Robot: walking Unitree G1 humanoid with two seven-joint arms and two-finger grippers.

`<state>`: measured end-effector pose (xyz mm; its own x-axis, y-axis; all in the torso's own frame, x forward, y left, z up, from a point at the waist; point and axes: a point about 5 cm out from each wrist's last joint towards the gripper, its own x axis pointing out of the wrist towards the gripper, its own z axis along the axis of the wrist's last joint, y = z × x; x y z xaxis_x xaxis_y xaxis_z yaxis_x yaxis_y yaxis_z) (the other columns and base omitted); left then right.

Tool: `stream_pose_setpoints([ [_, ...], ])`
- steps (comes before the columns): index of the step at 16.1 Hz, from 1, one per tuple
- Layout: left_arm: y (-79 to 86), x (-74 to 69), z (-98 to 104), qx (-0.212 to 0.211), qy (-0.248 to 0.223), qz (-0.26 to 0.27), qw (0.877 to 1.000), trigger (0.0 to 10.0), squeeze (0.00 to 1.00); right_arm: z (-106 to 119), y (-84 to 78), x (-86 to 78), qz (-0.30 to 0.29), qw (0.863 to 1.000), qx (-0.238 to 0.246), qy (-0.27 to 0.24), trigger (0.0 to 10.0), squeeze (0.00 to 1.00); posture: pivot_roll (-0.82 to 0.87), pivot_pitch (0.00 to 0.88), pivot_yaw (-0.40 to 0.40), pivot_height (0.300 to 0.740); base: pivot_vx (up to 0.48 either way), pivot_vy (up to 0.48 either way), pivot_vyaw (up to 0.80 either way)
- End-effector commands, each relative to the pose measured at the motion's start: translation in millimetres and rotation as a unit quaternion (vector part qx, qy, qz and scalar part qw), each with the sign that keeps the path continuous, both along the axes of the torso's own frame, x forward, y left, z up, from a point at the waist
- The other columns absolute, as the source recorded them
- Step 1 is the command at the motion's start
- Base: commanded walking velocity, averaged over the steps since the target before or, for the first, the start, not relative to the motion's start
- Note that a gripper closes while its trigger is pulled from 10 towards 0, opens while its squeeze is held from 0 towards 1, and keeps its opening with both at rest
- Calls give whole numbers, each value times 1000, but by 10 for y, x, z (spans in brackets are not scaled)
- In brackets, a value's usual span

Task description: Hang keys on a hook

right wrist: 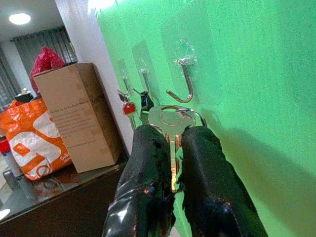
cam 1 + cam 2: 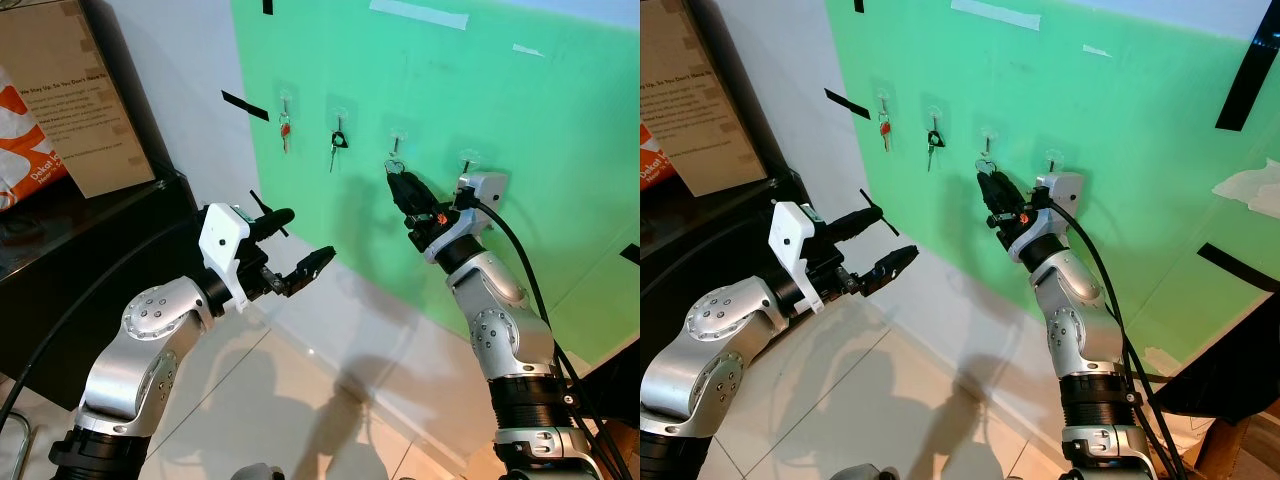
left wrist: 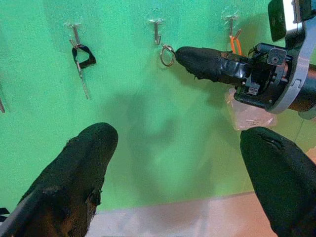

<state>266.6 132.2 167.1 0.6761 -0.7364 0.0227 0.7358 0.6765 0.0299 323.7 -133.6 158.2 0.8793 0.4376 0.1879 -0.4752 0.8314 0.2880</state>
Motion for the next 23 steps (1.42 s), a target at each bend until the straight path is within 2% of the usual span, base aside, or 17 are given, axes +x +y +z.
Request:
stream_pose_setpoints([
  [1, -2, -2, 57, 5, -10, -5, 1000, 10000, 0, 71, -19, -21, 1, 1000, 8, -13, 10000, 0, 5, 0, 74, 740, 0, 0, 0],
  [3, -2, -2, 57, 5, -10, -4, 1000, 10000, 0, 148, -10, -27, 11, 999, 24, -27, 10000, 0, 4, 0, 73, 740, 0, 0, 0],
  [8, -9, 1, 56, 4, -10, -5, 1000, 10000, 0, 210, 42, -1, 26, 999, 23, -35, 10000, 0, 6, 0, 71, 740, 0, 0, 0],
  [13, -7, 1, 59, 7, -10, -8, 1000, 10000, 0, 270, 108, 96, 26, 999, 24, -38, 10000, 0, 8, 0, 72, 740, 0, 0, 0],
  [23, -2, -1, 70, 9, -12, -9, 1000, 10000, 0, 219, 127, 198, 6, 999, 32, -32, 10000, 0, 16, 0, 73, 740, 0, 0, 0],
])
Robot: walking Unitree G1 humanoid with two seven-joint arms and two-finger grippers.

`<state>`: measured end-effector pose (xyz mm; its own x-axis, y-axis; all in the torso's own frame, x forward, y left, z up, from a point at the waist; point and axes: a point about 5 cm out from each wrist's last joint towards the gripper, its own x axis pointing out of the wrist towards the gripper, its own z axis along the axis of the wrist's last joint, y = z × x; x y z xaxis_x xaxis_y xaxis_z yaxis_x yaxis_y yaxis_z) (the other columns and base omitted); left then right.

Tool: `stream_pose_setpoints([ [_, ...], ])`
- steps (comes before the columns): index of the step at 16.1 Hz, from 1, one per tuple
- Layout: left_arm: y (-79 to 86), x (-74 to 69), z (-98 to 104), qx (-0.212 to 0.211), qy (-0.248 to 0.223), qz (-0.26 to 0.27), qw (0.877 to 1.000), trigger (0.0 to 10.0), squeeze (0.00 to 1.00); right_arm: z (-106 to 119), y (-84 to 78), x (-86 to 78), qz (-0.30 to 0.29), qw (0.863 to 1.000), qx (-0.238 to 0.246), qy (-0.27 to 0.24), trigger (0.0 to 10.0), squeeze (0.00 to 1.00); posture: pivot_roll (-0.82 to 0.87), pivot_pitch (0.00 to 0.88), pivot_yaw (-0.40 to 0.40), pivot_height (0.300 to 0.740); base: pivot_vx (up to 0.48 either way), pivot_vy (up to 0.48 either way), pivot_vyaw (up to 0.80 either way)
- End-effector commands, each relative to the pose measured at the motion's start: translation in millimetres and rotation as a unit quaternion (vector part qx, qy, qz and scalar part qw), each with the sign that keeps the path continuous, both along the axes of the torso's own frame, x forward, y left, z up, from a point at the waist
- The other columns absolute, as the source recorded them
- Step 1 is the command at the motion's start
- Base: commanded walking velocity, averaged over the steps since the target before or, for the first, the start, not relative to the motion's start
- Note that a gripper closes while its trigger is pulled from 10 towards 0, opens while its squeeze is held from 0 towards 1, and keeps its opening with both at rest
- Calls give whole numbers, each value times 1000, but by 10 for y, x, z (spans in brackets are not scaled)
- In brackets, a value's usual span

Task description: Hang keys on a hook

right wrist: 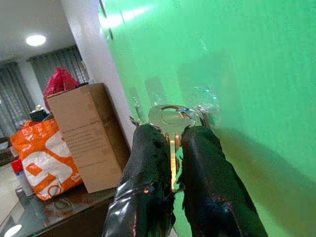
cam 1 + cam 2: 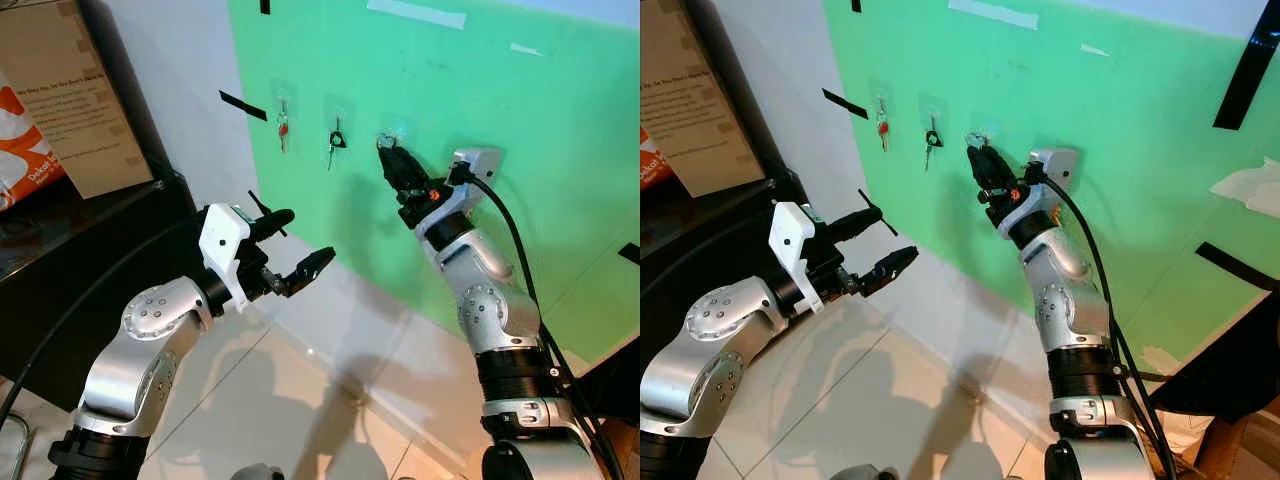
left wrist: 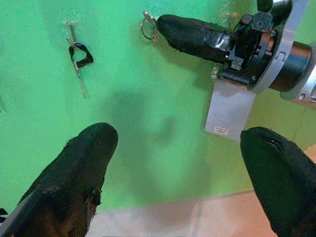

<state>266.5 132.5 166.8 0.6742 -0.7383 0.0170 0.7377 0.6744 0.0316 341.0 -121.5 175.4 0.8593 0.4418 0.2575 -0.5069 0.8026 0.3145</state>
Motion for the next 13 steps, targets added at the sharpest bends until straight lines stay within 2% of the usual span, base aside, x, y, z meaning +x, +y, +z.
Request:
stream_pose_setpoints([
  [1, -4, 0, 74, 6, -13, -8, 1000, 10000, 0, 35, 2, 28, -6, 1000, 2, -6, 10000, 0, 17, 0, 75, 740, 0, 0, 0],
  [6, 6, -2, 76, 7, -12, -6, 1000, 10000, 0, -4, -83, 27, -25, 1000, 9, -2, 10000, 0, 17, 0, 76, 740, 0, 0, 0],
  [8, 0, -5, 71, 6, -10, -8, 1000, 10000, 0, -34, -168, -45, -31, 999, 7, -5, 10000, 0, 14, 0, 79, 740, 0, 0, 0],
  [13, -16, 7, 71, 5, -9, -12, 1000, 10000, 0, -72, -262, -179, -35, 999, 2, -5, 10000, 0, 4, 0, 90, 740, 0, 0, 0],
])
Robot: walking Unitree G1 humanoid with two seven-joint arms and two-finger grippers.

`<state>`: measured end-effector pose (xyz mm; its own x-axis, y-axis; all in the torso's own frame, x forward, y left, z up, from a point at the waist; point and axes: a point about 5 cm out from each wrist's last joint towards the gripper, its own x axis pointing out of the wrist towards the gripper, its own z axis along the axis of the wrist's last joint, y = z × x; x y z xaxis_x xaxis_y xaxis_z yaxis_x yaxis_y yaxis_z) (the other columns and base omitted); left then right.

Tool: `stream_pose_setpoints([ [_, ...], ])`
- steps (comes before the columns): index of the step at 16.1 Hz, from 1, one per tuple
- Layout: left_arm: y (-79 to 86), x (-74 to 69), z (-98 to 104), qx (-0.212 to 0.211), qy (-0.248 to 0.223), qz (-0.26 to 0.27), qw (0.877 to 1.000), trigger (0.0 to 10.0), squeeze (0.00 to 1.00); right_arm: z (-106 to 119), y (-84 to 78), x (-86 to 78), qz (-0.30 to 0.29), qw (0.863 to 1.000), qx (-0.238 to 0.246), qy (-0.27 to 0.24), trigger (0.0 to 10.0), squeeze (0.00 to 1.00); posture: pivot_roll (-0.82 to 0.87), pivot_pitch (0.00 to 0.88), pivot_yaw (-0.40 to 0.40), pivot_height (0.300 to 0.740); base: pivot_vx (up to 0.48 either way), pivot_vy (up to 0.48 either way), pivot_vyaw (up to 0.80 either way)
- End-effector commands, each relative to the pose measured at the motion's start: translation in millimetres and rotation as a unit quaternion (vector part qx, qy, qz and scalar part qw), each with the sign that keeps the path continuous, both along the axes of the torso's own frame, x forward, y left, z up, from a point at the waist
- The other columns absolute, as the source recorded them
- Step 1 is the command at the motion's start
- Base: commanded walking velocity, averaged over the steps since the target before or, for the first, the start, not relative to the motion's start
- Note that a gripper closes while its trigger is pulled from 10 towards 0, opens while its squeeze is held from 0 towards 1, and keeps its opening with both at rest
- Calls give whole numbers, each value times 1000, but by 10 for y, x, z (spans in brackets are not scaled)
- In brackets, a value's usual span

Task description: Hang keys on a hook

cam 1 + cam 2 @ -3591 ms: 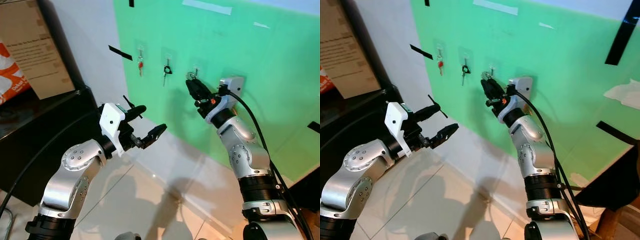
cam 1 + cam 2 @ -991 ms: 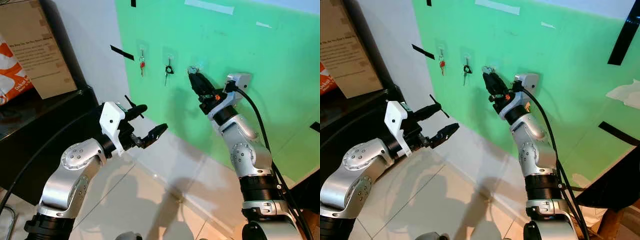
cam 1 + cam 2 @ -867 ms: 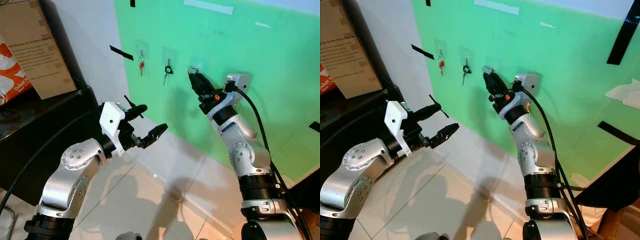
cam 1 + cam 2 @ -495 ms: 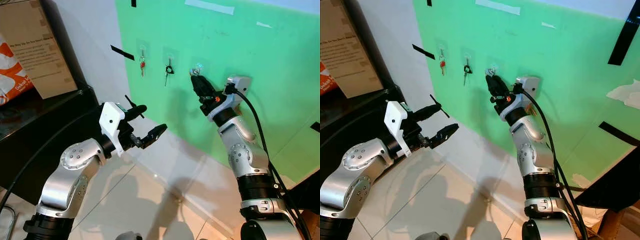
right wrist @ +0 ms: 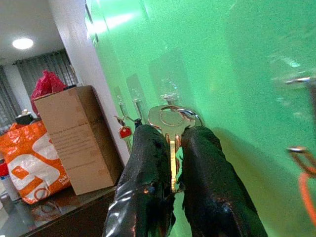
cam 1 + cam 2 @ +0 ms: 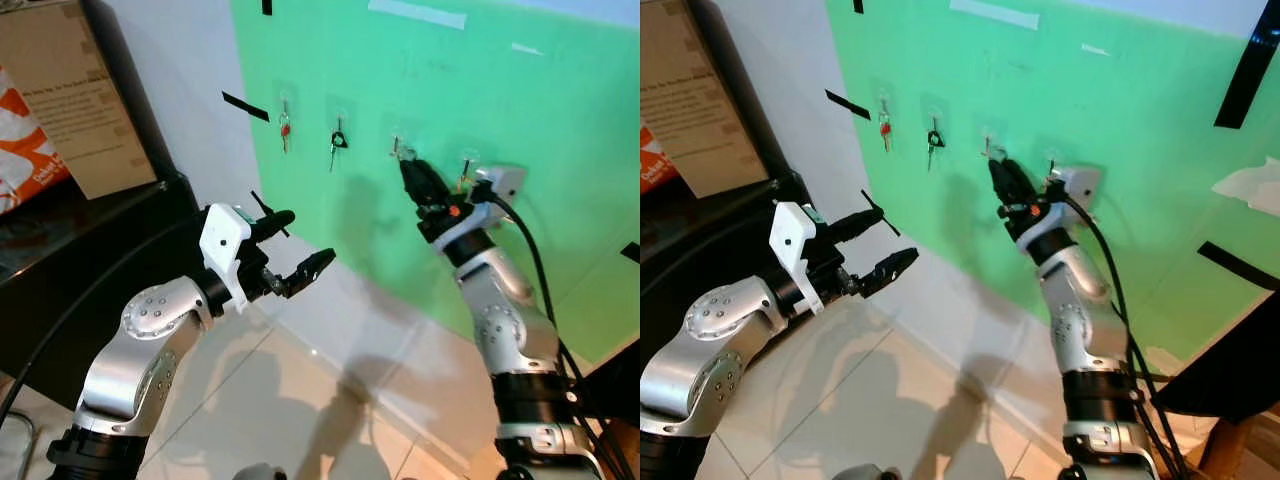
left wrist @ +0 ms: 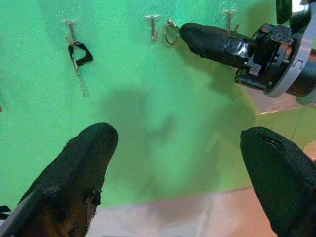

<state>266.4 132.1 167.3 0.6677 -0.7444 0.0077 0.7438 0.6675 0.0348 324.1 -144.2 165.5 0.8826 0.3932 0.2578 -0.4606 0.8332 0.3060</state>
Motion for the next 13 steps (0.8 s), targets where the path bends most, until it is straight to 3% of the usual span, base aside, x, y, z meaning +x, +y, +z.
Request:
stream_pose_setpoints([
  [1, -14, 12, 68, 1, -11, -9, 1000, 10000, 0, 25, -35, -31, -5, 1000, 5, -3, 10000, 0, 4, 0, 92, 740, 0, 0, 0],
  [5, -21, 24, 71, 2, -11, -11, 1000, 10000, 0, 14, 69, -79, 14, 1000, 0, -2, 10000, 0, 5, 0, 94, 740, 0, 0, 0],
  [13, -19, 14, 55, 5, -9, -9, 1000, 10000, 0, 166, 258, -15, 49, 999, 3, -22, 10000, 0, 8, 0, 84, 740, 0, 0, 0],
])
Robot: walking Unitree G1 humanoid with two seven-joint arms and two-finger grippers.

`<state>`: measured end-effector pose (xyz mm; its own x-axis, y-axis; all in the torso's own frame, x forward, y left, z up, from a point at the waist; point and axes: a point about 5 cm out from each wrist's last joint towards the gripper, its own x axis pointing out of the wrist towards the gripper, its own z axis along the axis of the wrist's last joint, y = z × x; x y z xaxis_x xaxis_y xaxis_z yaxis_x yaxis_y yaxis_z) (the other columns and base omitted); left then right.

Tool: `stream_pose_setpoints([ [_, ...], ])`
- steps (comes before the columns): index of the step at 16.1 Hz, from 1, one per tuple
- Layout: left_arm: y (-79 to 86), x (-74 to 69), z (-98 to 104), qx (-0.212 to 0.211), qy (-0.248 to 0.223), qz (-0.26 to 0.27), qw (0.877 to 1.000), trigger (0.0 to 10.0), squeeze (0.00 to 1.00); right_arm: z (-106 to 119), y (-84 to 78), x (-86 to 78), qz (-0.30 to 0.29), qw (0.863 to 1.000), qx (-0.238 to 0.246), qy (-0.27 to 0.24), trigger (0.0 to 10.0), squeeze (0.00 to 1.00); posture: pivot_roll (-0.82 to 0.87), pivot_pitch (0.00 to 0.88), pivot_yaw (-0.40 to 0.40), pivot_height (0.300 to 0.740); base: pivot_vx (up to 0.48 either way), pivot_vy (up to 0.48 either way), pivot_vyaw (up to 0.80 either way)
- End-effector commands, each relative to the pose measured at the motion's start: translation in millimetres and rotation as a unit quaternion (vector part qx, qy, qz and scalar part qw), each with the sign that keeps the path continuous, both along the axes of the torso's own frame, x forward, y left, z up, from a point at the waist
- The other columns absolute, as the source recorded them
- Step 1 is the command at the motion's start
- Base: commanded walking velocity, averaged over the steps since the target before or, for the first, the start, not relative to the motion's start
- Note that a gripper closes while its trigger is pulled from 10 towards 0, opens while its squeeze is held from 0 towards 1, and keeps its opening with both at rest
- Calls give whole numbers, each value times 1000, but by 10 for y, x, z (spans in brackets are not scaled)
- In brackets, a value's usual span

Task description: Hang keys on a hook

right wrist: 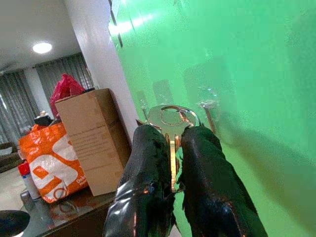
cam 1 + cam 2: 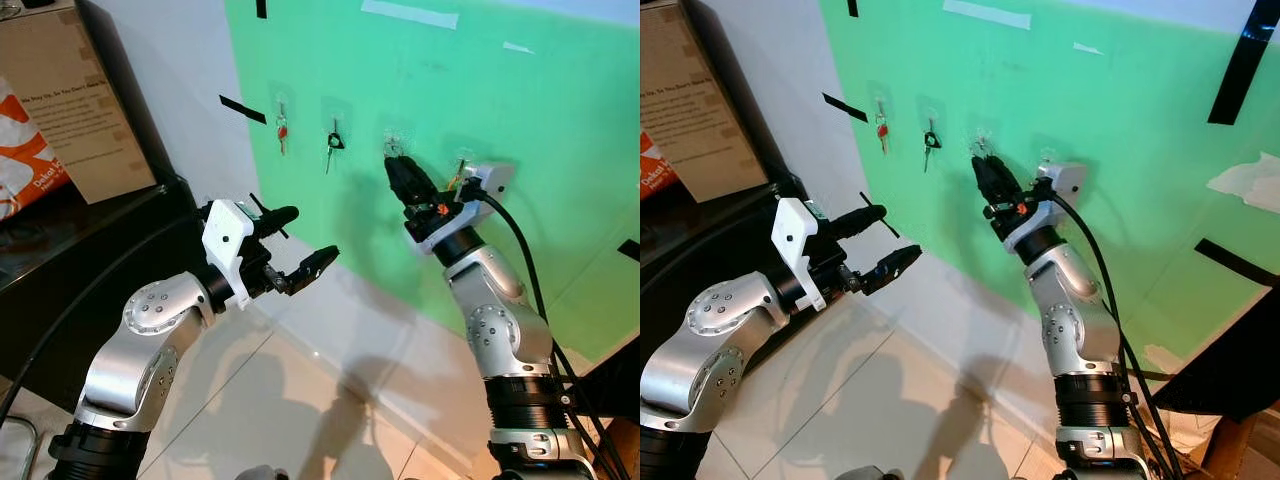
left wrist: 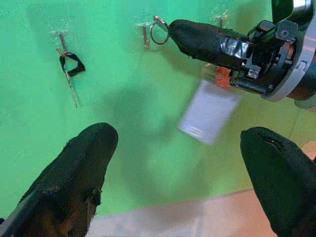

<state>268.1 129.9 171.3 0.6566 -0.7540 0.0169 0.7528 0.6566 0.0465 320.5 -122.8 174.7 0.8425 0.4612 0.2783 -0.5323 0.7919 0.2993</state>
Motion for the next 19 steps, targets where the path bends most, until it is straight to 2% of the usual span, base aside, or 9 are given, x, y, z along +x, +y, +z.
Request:
stream_pose_setpoints([
  [1, 4, -4, 14, 5, -1, -2, 1000, 10000, 0, 87, 49, 41, 8, 1000, 2, -12, 10000, 0, 8, 0, 83, 740, 0, 0, 0],
  [12, 11, -3, 18, 4, -2, 1, 1000, 10000, 0, 100, 162, 166, 22, 1000, 1, -5, 10000, 0, 15, 0, 78, 740, 0, 0, 0],
  [19, 8, -8, 16, 5, -2, -1, 1000, 10000, 0, 58, 72, 225, -8, 1000, 4, 6, 10000, 0, 15, 0, 78, 740, 0, 0, 0],
])
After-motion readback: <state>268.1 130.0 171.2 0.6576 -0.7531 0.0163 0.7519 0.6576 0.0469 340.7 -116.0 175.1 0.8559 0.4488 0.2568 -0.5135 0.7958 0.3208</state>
